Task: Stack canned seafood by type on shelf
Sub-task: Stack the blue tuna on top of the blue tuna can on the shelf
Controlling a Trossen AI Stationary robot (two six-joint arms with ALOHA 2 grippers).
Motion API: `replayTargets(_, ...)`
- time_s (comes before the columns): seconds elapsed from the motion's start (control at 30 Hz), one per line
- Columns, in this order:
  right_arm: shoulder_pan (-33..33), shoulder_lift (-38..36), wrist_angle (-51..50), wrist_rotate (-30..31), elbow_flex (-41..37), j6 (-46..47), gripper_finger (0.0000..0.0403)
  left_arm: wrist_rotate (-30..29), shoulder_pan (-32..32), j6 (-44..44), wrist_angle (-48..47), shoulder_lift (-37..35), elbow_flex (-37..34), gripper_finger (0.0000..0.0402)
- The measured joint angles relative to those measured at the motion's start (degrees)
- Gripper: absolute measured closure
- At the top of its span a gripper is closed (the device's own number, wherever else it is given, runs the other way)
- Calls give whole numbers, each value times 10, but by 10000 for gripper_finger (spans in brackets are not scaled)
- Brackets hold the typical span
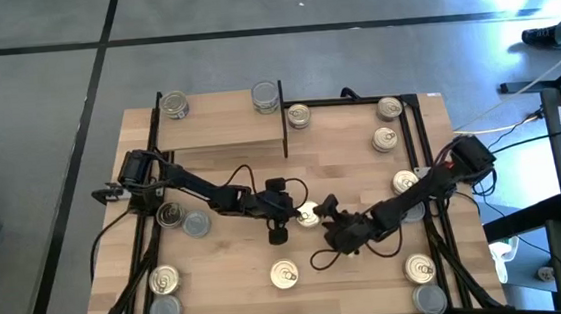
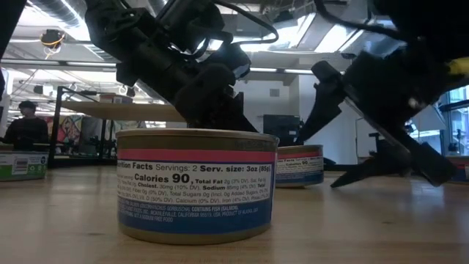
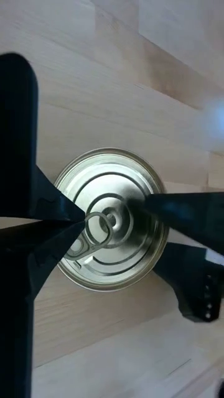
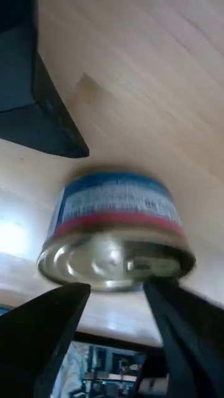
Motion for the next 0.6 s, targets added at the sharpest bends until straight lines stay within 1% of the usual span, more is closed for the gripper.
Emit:
replayTargets(0.2,-9,20,22,20,2,-53,61,0,0,0,0,0,0,396)
replayTargets(0.3,-17,21,29,12,2,-78,61,0,0,-2,0,0,0,396)
replayTargets(0.43,-28,21,34,4,2,-87,61,0,0,-3,0,0,0,396)
replayTargets(0.6,-39,43,58,9,2,-120,61,-1,0,-2,5,0,-1,396)
